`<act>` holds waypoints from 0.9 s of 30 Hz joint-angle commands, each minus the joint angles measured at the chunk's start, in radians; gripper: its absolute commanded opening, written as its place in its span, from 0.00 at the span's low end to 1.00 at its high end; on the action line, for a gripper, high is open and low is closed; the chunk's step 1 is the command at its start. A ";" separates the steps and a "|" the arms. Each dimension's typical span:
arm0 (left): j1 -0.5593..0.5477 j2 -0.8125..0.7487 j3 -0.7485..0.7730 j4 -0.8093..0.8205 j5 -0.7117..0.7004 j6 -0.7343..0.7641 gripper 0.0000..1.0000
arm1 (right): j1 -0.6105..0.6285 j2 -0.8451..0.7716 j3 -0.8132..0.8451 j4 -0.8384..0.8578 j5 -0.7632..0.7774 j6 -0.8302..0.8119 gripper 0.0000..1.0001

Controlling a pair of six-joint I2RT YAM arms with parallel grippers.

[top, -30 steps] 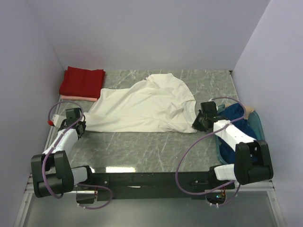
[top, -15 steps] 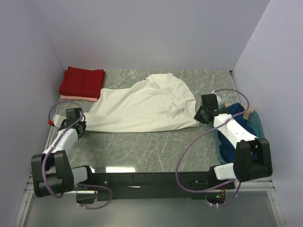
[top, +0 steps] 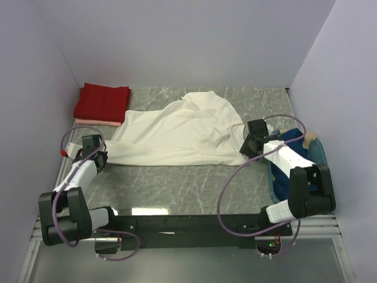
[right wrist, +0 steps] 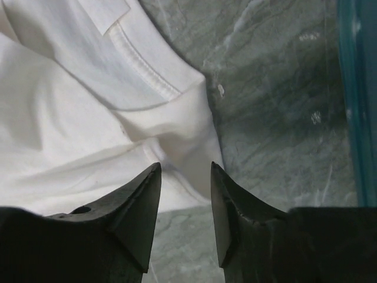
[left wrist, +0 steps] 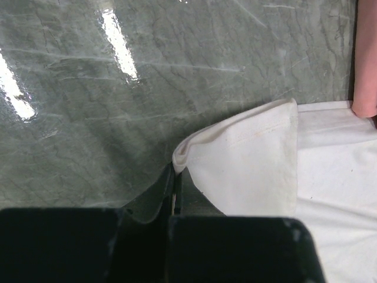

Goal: Fold and stack the t-shirts
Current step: Fold the tshirt

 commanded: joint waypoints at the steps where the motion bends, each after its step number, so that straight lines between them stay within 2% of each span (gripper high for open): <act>1: 0.007 -0.015 0.026 0.000 -0.005 0.018 0.01 | -0.009 -0.097 -0.003 -0.046 -0.019 0.005 0.47; 4: 0.007 -0.016 0.022 0.008 0.000 0.017 0.01 | -0.008 -0.196 -0.026 -0.060 -0.071 0.028 0.47; 8: 0.005 -0.009 0.020 0.009 0.004 0.012 0.01 | -0.002 -0.297 -0.151 -0.008 -0.189 0.086 0.47; 11: 0.005 -0.009 0.017 0.017 0.009 0.012 0.01 | 0.001 -0.331 -0.251 0.082 -0.246 0.143 0.48; 14: 0.005 -0.001 0.017 0.017 0.012 0.015 0.01 | 0.003 -0.319 -0.287 0.139 -0.280 0.157 0.54; 18: 0.005 -0.001 0.014 0.023 0.018 0.017 0.01 | 0.000 -0.305 -0.313 0.199 -0.266 0.194 0.59; 27: 0.007 0.002 0.015 0.028 0.024 0.021 0.01 | -0.006 -0.248 -0.341 0.284 -0.138 0.260 0.55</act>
